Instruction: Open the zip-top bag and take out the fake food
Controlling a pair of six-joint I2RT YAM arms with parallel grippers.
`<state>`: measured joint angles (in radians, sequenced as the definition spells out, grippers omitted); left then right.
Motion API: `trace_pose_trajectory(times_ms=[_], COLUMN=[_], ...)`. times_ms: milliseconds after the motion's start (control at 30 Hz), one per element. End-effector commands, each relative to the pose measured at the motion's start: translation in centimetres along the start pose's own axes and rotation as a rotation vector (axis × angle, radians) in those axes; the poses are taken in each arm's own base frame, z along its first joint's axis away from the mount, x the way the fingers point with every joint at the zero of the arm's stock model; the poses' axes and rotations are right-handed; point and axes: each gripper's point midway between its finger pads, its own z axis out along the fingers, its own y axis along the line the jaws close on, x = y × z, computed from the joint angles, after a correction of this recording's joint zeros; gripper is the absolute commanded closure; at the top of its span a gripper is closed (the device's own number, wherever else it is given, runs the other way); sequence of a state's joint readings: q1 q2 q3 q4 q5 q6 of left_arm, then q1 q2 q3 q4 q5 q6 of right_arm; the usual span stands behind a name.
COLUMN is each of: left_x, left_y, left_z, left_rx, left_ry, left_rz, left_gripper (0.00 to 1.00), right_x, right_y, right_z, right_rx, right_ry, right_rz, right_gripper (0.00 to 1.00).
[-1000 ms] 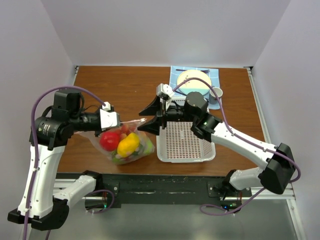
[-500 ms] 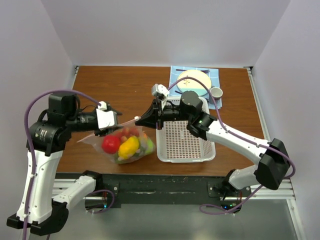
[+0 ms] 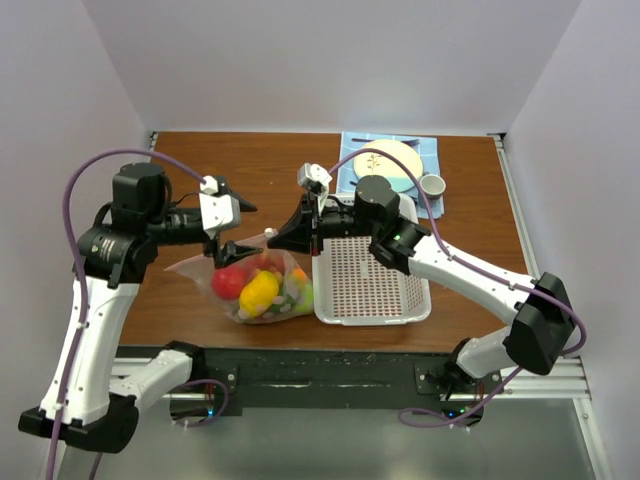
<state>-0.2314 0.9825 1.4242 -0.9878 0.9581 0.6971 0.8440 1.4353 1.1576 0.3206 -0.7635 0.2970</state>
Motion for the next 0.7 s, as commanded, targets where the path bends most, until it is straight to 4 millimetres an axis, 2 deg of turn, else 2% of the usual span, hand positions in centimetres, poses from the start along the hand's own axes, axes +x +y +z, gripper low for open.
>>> trace_pose_trajectory(times_ms=[0, 133, 200, 467, 667], left_x=[-1.7, -1.9, -1.9, -2.8, -1.4], left_y=[0.5, 0.4, 0.2, -1.1, -1.7], left_z=[0.6, 0.9, 1.2, 1.5, 2.1], left_rx=[0.033, 0.055, 0.071, 0.161, 0.216], left_ry=[-0.058, -0.064, -0.061, -0.072, -0.024], left_rz=[-0.011, -0.058, -0.076, -0.143, -0.208], left_gripper=[0.26, 0.45, 0.48, 0.46, 0.51], right_x=[-2.9, -2.8, -2.9, -2.6, -2.7], right_y=[1.6, 1.6, 1.6, 1.5, 1.4], right_z=[0.1, 0.1, 0.1, 0.2, 0.1], right_rx=[-0.055, -0.051, -0.052, -0.050, -0.046], right_ry=[-0.048, -0.040, -0.039, -0.024, -0.020], right_rz=[-0.049, -0.047, -0.051, -0.050, -0.055], right_gripper=[0.97, 0.97, 0.97, 0.97, 0.98])
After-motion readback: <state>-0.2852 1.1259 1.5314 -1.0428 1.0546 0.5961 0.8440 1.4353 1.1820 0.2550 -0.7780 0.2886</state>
